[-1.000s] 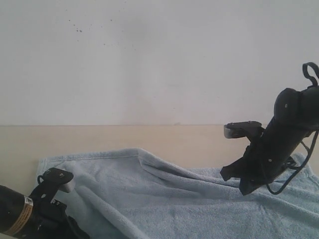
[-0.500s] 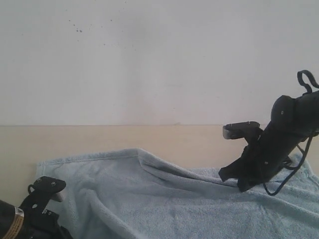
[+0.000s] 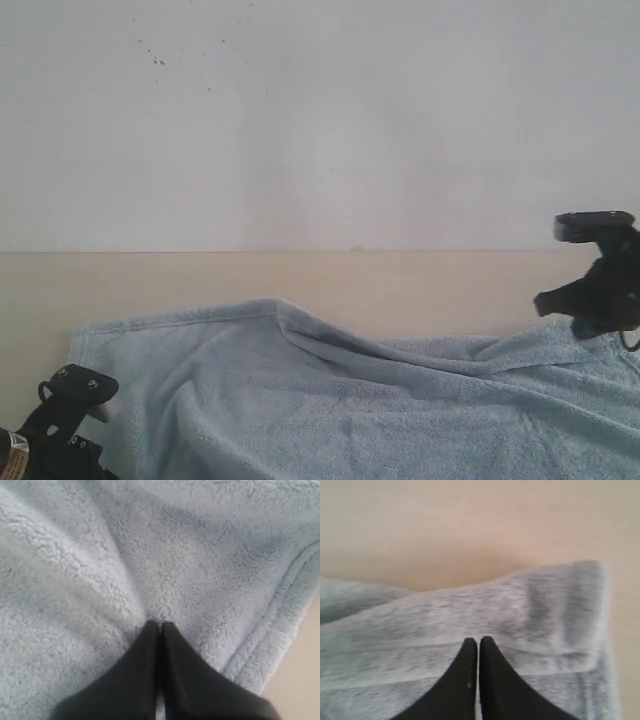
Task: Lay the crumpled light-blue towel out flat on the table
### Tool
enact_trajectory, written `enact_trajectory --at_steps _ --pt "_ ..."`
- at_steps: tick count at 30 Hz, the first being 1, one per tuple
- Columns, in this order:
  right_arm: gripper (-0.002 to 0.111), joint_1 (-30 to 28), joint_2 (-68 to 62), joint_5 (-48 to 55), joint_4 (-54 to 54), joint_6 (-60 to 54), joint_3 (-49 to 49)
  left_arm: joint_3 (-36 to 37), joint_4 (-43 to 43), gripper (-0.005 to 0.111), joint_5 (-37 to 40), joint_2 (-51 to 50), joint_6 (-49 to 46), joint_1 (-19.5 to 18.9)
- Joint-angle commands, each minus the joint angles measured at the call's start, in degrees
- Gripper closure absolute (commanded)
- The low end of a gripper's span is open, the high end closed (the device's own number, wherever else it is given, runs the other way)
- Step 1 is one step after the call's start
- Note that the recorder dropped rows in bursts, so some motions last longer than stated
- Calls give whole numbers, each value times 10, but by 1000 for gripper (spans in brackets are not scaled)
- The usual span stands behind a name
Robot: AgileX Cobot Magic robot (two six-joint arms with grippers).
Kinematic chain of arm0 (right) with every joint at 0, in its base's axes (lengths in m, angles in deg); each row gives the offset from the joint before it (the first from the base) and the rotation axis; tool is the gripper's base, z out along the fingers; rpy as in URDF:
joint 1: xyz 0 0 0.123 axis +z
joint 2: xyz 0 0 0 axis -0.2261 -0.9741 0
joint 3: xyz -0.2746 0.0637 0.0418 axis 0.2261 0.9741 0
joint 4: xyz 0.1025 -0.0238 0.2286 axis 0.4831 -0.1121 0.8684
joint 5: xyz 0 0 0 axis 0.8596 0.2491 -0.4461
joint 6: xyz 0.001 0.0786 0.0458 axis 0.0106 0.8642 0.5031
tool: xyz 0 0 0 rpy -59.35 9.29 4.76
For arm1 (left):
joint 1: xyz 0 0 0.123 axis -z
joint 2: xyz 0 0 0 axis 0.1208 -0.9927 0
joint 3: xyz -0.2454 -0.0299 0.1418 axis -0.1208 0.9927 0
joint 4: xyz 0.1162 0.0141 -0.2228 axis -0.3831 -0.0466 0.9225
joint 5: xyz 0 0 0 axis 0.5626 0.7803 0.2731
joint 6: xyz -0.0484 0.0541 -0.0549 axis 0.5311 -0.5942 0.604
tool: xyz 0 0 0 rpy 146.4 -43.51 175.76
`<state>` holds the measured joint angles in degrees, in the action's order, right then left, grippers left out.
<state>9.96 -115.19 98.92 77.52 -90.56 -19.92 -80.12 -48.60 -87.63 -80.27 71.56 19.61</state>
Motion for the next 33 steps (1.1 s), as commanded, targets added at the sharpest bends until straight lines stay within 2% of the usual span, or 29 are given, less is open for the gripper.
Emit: enact_trajectory --at_steps 1,5,10,14,16,19,21,27,33 --pt "107 -74 5 -9 64 -6 -3 46 -63 103 122 -7 -5 -1" --pt "107 -110 5 15 111 -34 -3 28 -63 103 118 78 -14 -1" --pt "107 -111 5 43 117 -92 -3 8 -63 103 118 214 -64 -1" --pt "105 -111 5 48 116 -108 -3 -2 -63 103 105 261 -68 -1" --pt "95 -111 4 46 120 -111 -3 -2 -30 103 87 262 -69 -1" --pt "67 -111 -2 37 130 -122 -3 -2 29 103 40 242 -76 -1" --pt "58 -111 -6 23 137 -122 -3 -3 83 103 -10 217 -110 -1" --pt "57 -111 -21 -1 200 -143 -3 -12 192 103 -159 131 -275 -1" --pt "57 -111 -55 -17 218 -161 -3 -18 250 103 -171 74 -288 -1"
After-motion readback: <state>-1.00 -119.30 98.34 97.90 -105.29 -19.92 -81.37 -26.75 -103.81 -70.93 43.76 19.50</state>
